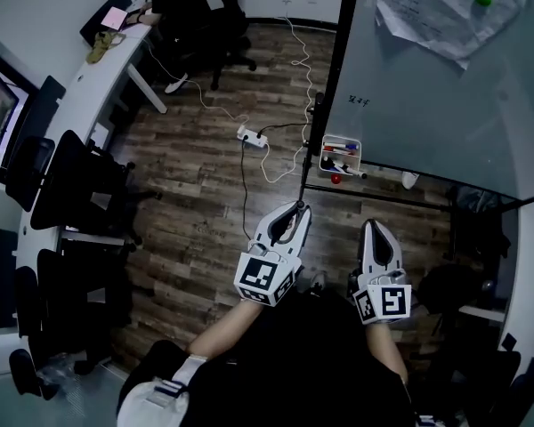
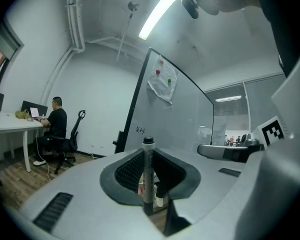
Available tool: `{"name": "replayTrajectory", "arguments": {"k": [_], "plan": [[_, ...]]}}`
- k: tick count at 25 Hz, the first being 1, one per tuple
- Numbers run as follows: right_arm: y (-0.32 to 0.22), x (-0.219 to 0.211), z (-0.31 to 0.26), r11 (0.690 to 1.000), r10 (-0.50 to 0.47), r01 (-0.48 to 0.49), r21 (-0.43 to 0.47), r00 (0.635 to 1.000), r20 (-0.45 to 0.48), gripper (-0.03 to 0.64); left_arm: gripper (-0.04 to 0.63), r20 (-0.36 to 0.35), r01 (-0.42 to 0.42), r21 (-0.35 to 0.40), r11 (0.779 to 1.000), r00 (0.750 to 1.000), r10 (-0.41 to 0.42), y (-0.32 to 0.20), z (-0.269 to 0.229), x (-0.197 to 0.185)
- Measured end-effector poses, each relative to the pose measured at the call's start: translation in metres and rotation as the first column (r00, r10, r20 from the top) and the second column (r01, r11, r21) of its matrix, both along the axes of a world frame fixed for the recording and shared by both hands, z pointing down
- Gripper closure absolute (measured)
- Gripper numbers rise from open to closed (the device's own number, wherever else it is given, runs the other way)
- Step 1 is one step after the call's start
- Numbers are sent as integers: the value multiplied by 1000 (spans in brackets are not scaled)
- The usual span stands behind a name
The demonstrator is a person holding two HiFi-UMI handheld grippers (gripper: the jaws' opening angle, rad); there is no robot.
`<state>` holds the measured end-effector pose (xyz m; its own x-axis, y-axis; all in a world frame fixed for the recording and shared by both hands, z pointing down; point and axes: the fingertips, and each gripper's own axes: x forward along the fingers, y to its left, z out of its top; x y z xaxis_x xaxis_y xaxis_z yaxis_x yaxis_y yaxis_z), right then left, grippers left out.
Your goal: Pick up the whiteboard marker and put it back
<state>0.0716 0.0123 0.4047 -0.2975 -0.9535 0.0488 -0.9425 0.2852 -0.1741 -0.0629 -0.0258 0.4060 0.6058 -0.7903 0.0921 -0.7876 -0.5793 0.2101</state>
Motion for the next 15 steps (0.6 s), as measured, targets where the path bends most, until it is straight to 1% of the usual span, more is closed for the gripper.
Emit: {"name": "replayTrajectory", "arguments": {"k": [6, 10, 13, 15], "plan": [[4, 6, -2, 999, -32, 32, 17, 999, 7, 603, 526, 7, 19, 17, 1000, 1000, -19, 12, 0, 9], [8, 10, 2, 999, -48, 48, 6, 999, 2, 603, 526, 12, 31, 8, 1000, 999, -31, 15, 2, 11], [7, 15, 2, 999, -44, 44, 13, 999, 2, 601, 526, 23, 26, 13, 1000, 999, -26, 14, 4, 14], [6, 18, 3, 999, -43, 43, 9, 999, 6, 603, 526, 28, 30, 2, 1000, 999, -30, 13, 9, 15]]}}
